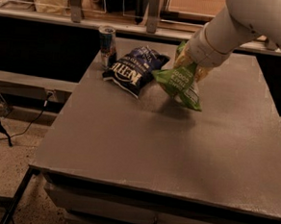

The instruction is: Move green rice chip bag near blue chip bag

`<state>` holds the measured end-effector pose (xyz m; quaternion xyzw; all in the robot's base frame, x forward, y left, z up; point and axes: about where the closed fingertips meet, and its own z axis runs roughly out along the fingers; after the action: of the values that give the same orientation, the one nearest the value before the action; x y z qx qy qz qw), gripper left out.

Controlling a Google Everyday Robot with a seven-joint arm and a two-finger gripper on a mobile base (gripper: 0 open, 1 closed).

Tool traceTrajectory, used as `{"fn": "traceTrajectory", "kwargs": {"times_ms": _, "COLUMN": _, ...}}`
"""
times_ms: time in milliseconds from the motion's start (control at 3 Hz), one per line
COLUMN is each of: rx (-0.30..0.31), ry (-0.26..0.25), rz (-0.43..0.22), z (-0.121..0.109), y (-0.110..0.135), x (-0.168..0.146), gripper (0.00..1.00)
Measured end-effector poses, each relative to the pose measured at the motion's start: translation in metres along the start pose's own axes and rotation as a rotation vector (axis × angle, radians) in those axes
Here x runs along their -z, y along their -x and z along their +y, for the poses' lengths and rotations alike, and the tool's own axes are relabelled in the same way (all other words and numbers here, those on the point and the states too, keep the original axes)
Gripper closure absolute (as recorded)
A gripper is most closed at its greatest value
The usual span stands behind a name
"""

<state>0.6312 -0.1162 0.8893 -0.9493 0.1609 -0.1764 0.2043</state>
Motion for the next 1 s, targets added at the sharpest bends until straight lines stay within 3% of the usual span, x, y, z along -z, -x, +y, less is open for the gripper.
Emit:
{"fn": "traceTrajectory", "kwargs": {"times_ms": 333, "rx": 0.002, "ry": -0.013, "rz": 0.002, "z": -0.003, "y": -0.014, "x": -0.015, "gripper": 0.88}}
{"fn": "traceTrajectory", "kwargs": {"times_ms": 1000, "rx": -0.016, "ry": -0.043, "rz": 0.014, "z": -0.008, "y": -0.025, "x": -0.024, "gripper": 0.42}}
